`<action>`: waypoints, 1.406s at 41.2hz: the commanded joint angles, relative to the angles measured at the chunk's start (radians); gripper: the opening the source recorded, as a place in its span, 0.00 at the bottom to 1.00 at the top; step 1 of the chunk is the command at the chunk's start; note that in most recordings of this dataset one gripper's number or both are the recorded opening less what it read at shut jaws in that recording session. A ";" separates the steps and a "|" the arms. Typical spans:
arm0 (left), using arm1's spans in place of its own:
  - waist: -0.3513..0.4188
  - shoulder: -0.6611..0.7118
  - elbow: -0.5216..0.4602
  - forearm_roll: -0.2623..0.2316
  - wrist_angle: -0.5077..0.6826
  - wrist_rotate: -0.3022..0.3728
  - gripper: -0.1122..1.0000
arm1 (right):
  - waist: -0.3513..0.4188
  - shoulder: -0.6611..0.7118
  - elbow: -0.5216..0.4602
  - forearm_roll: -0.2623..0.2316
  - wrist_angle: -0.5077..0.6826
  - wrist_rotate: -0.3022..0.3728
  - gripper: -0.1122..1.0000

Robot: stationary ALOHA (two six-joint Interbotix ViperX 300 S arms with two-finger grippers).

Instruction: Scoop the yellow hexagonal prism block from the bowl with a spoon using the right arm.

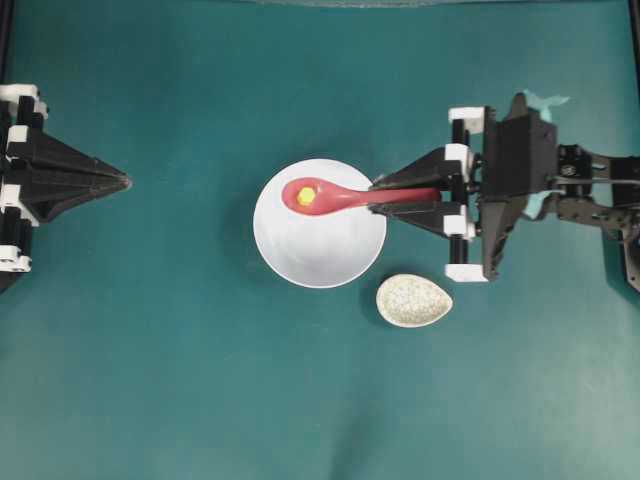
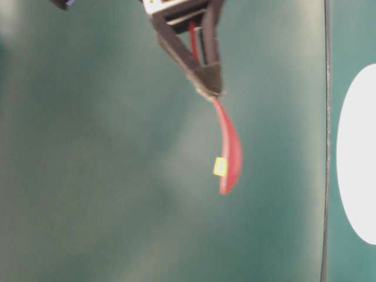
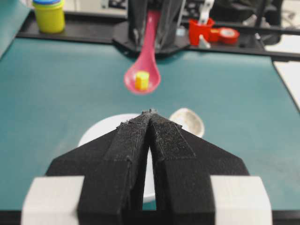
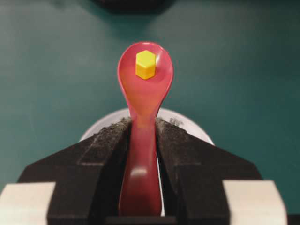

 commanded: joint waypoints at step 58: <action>0.000 -0.008 -0.021 0.002 0.078 -0.014 0.10 | -0.003 -0.060 -0.028 -0.008 0.011 -0.002 0.32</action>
